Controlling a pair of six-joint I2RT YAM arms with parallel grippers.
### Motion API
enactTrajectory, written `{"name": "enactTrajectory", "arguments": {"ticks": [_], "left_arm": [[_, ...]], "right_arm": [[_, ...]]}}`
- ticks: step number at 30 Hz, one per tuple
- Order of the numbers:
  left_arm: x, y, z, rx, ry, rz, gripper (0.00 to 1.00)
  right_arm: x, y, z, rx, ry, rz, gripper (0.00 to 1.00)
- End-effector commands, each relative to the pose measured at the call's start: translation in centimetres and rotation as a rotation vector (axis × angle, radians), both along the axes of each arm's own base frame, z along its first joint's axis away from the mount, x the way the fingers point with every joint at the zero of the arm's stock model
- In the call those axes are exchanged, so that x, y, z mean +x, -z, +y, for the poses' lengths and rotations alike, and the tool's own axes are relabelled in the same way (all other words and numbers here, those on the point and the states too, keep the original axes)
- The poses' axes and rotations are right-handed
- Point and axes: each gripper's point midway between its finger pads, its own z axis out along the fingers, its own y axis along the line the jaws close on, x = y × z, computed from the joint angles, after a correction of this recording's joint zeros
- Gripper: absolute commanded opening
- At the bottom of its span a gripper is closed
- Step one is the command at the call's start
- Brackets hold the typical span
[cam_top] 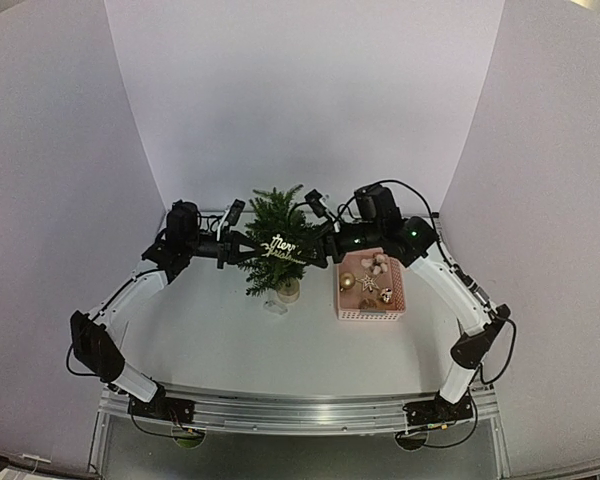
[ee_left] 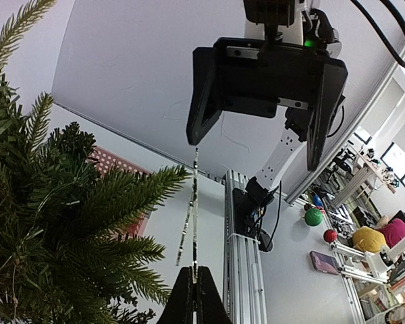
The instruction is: Decorate the small christmas tree
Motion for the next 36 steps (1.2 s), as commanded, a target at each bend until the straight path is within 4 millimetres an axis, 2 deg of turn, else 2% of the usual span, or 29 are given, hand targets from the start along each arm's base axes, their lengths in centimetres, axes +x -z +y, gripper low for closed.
{"name": "enactTrajectory", "arguments": {"ticks": [1, 6, 9, 14, 17, 20, 25, 29, 33, 36], "left_arm": [[-1.0, -5.0, 0.0, -0.132, -0.015, -0.095, 0.0], [-1.4, -6.0, 0.1, -0.174, -0.008, -0.108, 0.0], [-1.0, -6.0, 0.0, -0.162, -0.019, -0.079, 0.0], [1.1, -6.0, 1.2, -0.165, -0.089, -0.003, 0.0], [1.7, -7.0, 2.4, -0.196, -0.118, -0.013, 0.0], [1.9, -7.5, 2.7, -0.214, -0.131, -0.043, 0.0], [3.8, -6.7, 2.5, -0.227, -0.188, -0.033, 0.0], [5.1, -4.4, 2.1, -0.195, -0.202, -0.038, 0.0], [5.0, -2.0, 1.8, -0.149, -0.179, -0.04, 0.0], [5.2, -1.0, 1.7, -0.137, -0.182, -0.035, 0.0]], "right_arm": [[0.8, -4.2, -2.2, 0.156, 0.128, -0.012, 0.8], [0.8, -2.3, -2.3, 0.16, 0.145, 0.066, 0.71], [0.9, -1.5, -1.8, 0.156, 0.132, 0.093, 0.7], [1.3, -2.1, -1.3, 0.169, 0.118, 0.068, 0.71], [1.2, -2.2, -1.3, 0.17, 0.108, 0.058, 0.72], [1.3, -2.1, -1.3, 0.168, 0.108, 0.053, 0.72], [1.8, -2.3, -1.5, 0.171, 0.119, 0.039, 0.73], [2.0, -2.1, -1.8, 0.168, 0.128, 0.042, 0.73], [1.9, -1.9, -2.0, 0.165, 0.133, 0.047, 0.73], [1.8, -1.8, -2.1, 0.164, 0.134, 0.048, 0.73]]}}
